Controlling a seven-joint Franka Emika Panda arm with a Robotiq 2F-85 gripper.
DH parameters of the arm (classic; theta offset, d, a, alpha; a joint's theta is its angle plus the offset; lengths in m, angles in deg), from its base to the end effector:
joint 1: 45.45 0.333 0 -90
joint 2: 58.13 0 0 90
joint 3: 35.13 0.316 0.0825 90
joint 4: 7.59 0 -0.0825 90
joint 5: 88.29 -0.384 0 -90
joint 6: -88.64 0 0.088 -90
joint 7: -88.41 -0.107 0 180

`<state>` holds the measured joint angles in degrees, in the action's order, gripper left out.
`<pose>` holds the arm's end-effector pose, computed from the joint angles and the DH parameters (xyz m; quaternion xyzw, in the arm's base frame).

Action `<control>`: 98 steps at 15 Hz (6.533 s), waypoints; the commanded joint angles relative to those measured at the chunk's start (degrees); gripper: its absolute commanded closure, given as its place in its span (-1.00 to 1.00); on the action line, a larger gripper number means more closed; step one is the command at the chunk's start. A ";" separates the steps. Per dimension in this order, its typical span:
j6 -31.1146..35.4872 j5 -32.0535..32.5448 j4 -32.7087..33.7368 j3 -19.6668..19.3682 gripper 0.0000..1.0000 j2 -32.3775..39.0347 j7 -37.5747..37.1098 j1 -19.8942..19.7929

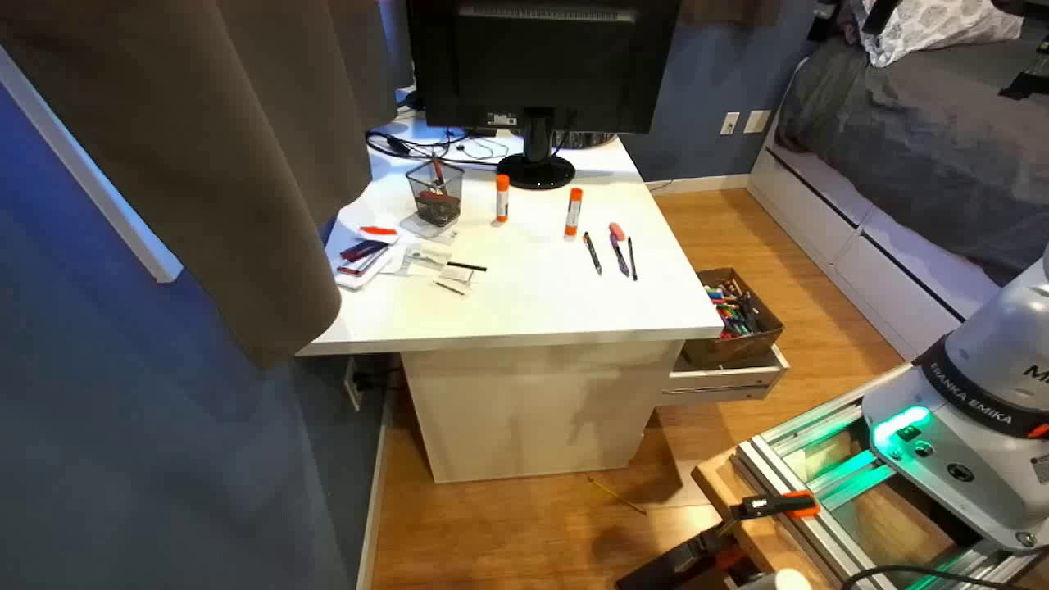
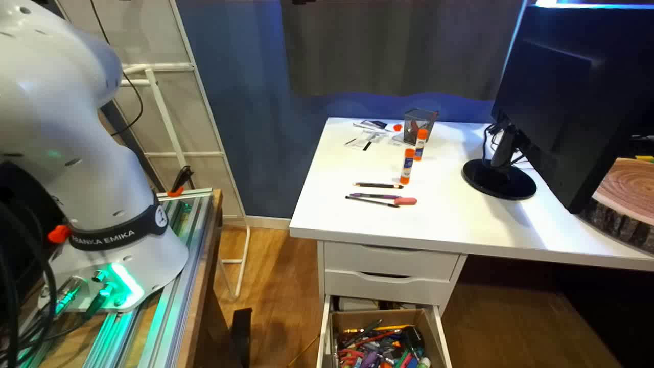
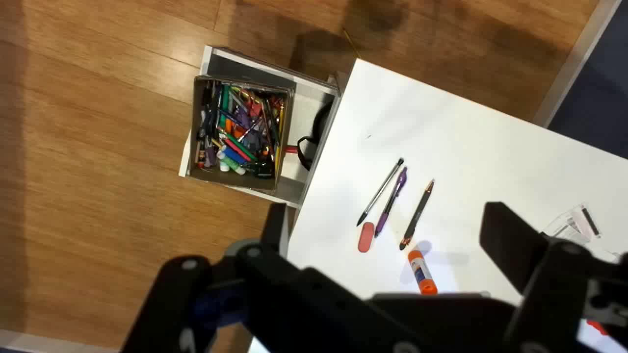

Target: Remove the pencil from the box

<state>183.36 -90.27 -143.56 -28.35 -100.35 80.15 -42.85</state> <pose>0.3221 0.0658 0.5721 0.9997 -0.0065 0.0098 0.0213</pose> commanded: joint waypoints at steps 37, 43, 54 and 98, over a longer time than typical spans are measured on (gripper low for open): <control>2.81 5.13 21.67 -11.22 -1.00 57.75 7.62 -6.64; 9.18 1.99 24.28 -11.57 -1.00 64.67 10.96 -8.73; 24.56 -10.93 30.57 -10.30 -1.00 88.27 19.18 -19.57; 36.05 -16.02 46.44 -10.99 0.14 111.59 0.15 -19.55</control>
<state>219.34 -105.70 -100.02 -38.59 8.84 83.72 -63.81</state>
